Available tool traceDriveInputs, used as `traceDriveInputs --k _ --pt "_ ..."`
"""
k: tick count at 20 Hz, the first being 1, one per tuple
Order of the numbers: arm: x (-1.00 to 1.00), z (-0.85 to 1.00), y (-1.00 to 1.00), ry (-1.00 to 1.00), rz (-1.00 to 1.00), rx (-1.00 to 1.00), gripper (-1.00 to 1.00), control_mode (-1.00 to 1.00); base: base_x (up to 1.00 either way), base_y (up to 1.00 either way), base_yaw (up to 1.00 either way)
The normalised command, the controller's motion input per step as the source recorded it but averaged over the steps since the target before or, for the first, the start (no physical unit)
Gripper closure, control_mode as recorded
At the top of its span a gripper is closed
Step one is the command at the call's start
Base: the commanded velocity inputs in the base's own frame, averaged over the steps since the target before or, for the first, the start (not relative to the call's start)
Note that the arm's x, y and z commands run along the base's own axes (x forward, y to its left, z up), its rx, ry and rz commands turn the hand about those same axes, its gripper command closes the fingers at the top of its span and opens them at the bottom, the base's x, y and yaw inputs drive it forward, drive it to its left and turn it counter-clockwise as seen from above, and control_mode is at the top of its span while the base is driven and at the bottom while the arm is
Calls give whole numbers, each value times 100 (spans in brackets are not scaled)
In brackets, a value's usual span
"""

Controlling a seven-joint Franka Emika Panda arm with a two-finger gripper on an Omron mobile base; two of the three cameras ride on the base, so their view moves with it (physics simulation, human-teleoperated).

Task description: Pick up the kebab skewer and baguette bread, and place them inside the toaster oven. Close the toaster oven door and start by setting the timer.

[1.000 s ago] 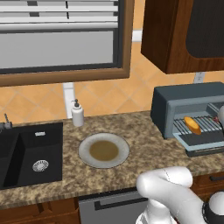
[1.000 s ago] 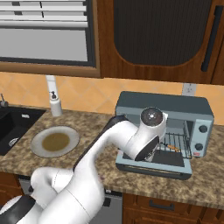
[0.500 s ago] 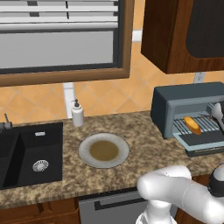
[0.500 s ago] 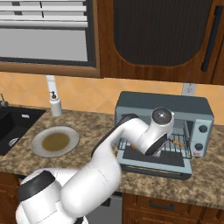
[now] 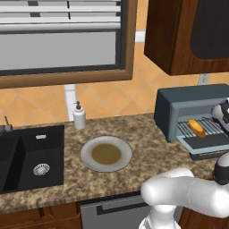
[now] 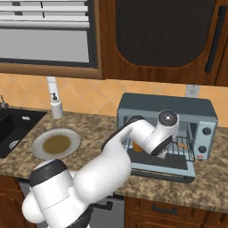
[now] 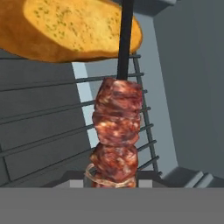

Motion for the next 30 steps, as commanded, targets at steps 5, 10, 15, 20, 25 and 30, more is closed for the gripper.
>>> traceDriveInputs --k 5,10,15,20,25,30 --pt "17 -25 -4 0 0 0 100 -100 0 0 0" --pt "16 -19 -9 0 0 0 100 -100 0 0 0" --pt "9 -7 -17 0 0 0 -100 -100 0 0 0" --pt "3 0 -18 0 0 0 -100 -100 0 0 0" --pt "0 0 -7 -1 0 0 -100 -100 0 0 0" --pt "-5 33 -8 0 0 0 -100 -100 0 0 0"
